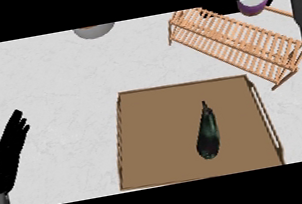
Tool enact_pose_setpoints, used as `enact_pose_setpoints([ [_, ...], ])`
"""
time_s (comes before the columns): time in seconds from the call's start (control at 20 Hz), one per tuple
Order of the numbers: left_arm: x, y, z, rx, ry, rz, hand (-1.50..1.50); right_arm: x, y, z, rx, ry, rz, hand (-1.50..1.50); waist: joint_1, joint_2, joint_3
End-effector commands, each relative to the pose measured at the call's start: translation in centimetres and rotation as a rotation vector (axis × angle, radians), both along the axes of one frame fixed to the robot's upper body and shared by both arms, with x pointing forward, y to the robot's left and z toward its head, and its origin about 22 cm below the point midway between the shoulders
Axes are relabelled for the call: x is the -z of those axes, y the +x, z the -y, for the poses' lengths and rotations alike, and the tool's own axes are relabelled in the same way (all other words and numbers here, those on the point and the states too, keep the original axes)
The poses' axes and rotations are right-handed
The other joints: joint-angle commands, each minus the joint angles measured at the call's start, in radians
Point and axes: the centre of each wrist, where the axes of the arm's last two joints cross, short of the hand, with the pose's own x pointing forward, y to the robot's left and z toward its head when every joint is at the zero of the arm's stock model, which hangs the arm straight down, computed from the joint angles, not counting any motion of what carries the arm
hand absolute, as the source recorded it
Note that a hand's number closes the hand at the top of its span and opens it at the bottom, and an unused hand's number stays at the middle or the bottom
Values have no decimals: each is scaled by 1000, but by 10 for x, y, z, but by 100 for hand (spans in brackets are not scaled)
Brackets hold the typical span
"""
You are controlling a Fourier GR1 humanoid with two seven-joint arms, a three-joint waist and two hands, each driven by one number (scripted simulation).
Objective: Pick the can from the tray and place it in the tiered shelf
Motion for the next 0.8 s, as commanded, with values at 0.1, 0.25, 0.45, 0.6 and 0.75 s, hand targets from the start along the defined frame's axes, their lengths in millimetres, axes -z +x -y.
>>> enact_pose_setpoints([
  [0.1, -7, -1, 4, -10, -8, 2, 0, 30, -6, 11, -28, 34, 77, -150, -3, -2, 0],
  [0.25, -7, -7, -6, 7, -1, 8, 0, 9, 0, 2, -45, 129, 160, -150, 4, -1, 0],
  [0.45, 3, -8, -8, -9, 3, -1, 0, -7, -9, 25, -46, 271, 251, -150, -5, -2, 0],
  [0.6, -14, -10, -2, 12, -17, -6, 0, -17, -23, 33, -78, 342, 297, -150, -5, -6, 1],
  [0.75, -2, -10, -10, -17, -17, -10, 0, -28, -51, 16, -118, 393, 377, -150, -17, -9, 0],
])
